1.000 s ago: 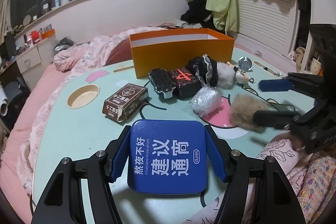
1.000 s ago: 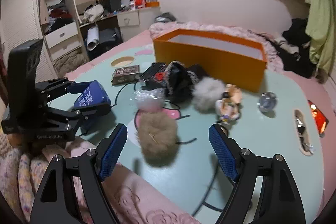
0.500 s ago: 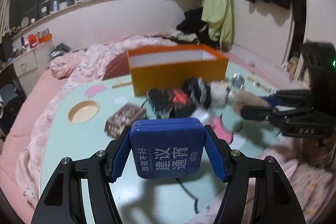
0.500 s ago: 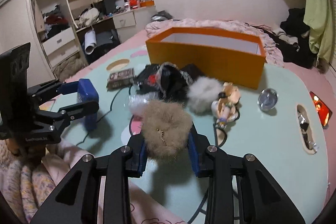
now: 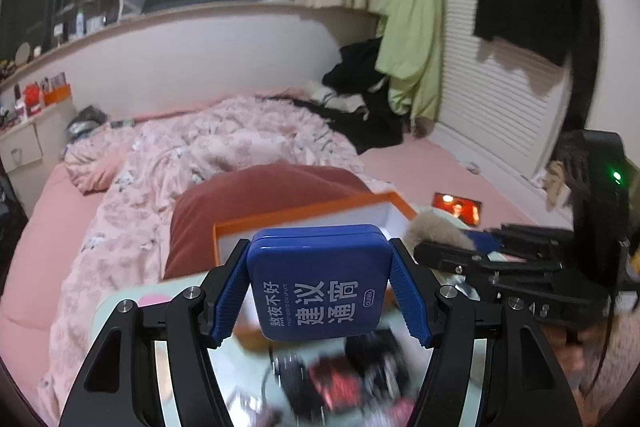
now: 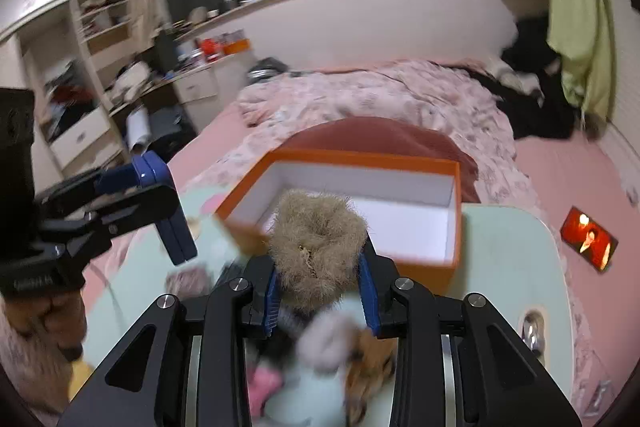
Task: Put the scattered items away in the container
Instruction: 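Lower the tin into the orange box with the left gripper while the right gripper drops the pompom in, then withdraw both open grippers from the orange box, then move the left gripper to the brown printed carton and grasp it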
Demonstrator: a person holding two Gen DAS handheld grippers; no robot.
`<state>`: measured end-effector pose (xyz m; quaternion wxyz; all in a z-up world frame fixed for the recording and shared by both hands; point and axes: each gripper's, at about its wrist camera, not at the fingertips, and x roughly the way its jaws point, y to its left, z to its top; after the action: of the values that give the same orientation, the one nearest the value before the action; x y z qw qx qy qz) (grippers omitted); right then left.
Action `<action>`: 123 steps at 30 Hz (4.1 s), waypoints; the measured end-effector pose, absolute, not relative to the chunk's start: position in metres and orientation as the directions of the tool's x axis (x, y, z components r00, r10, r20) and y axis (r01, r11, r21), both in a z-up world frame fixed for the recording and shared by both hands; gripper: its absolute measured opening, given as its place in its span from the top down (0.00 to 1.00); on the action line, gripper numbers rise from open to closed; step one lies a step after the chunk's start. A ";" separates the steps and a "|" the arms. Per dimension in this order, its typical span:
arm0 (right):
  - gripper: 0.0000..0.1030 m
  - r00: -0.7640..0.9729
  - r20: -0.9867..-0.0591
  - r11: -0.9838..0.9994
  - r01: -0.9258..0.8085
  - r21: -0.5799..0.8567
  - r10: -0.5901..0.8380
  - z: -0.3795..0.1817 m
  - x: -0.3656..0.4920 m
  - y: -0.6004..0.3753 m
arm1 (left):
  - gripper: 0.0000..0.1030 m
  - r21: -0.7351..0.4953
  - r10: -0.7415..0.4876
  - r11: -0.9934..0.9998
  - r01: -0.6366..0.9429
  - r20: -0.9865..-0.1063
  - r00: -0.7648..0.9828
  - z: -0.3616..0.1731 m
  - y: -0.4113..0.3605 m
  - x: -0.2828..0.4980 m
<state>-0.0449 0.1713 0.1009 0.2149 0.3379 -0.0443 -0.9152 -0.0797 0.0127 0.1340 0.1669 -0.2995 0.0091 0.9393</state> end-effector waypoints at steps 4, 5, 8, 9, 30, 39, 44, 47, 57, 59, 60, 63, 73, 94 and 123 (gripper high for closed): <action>0.65 -0.695 -0.638 -0.944 0.249 0.218 -0.331 0.093 -0.093 0.170 | 0.35 -0.094 0.210 -0.976 -0.195 -0.628 -0.749 0.112 0.017 -0.138; 0.63 -0.698 -0.648 -0.953 0.219 0.210 -0.303 0.091 -0.101 0.171 | 0.34 -0.101 0.185 -0.982 -0.156 -0.643 -0.744 0.105 0.017 -0.146; 0.49 -0.668 -0.691 -0.960 0.157 0.231 -0.276 0.077 -0.121 0.173 | 0.28 -0.193 0.226 -0.973 -0.129 -0.664 -0.713 0.091 0.010 -0.151; 0.41 -0.665 -0.697 -0.961 0.142 0.236 -0.269 0.074 -0.122 0.176 | 0.25 -0.224 0.252 -0.965 -0.136 -0.656 -0.711 0.089 0.006 -0.146; 0.23 -0.700 -0.647 -0.948 0.291 0.127 -0.301 0.055 0.050 0.172 | 0.03 -0.123 0.184 -0.982 -0.143 -0.786 -0.590 0.018 -0.029 0.047; 0.00 -0.569 -0.792 -0.955 0.289 0.062 -0.223 0.004 0.043 0.164 | 0.00 0.001 0.053 -0.996 -0.084 -0.769 -0.637 0.000 -0.028 0.045; 0.00 -0.576 -0.797 -0.956 0.293 0.009 -0.184 -0.002 0.036 0.158 | 0.00 0.000 0.056 -0.996 -0.087 -0.769 -0.637 0.001 -0.030 0.043; 0.00 -0.576 -0.797 -0.956 0.294 0.007 -0.183 -0.003 0.035 0.158 | 0.00 -0.001 0.058 -0.996 -0.089 -0.767 -0.639 0.001 -0.030 0.044; 0.00 -0.580 -0.791 -0.949 0.315 0.005 -0.196 -0.003 0.042 0.158 | 0.00 -0.001 0.060 -0.996 -0.092 -0.765 -0.642 0.001 -0.029 0.047; 0.00 -0.584 -0.785 -0.945 0.328 0.004 -0.206 -0.003 0.042 0.157 | 0.00 0.000 0.061 -0.996 -0.094 -0.765 -0.641 0.002 -0.028 0.047; 0.00 -0.590 -0.778 -0.941 0.338 0.004 -0.215 -0.003 0.042 0.158 | 0.00 0.000 0.060 -0.996 -0.094 -0.765 -0.641 0.002 -0.028 0.047; 0.00 -0.604 -0.762 -0.934 0.357 0.004 -0.233 -0.004 0.040 0.156 | 0.00 -0.001 0.061 -0.996 -0.094 -0.765 -0.641 0.002 -0.028 0.047; 0.00 -0.622 -0.738 -0.926 0.377 0.010 -0.261 -0.004 0.044 0.160 | 0.00 0.001 0.065 -0.995 -0.101 -0.761 -0.646 0.002 -0.028 0.047; 0.00 -0.624 -0.734 -0.925 0.380 0.014 -0.268 -0.003 0.044 0.159 | 0.00 -0.042 0.083 -0.996 -0.075 -0.712 -0.697 0.020 -0.051 0.058; 0.00 -0.625 -0.733 -0.925 0.380 0.017 -0.270 -0.002 0.045 0.160 | 0.62 -0.038 0.233 -0.947 -0.320 -0.766 -0.599 0.031 -0.051 0.017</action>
<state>0.0454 0.1603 -0.0018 0.1807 0.3937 0.0699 -0.8986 0.0168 -0.0512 0.0313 0.1549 -0.4199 0.0515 0.8928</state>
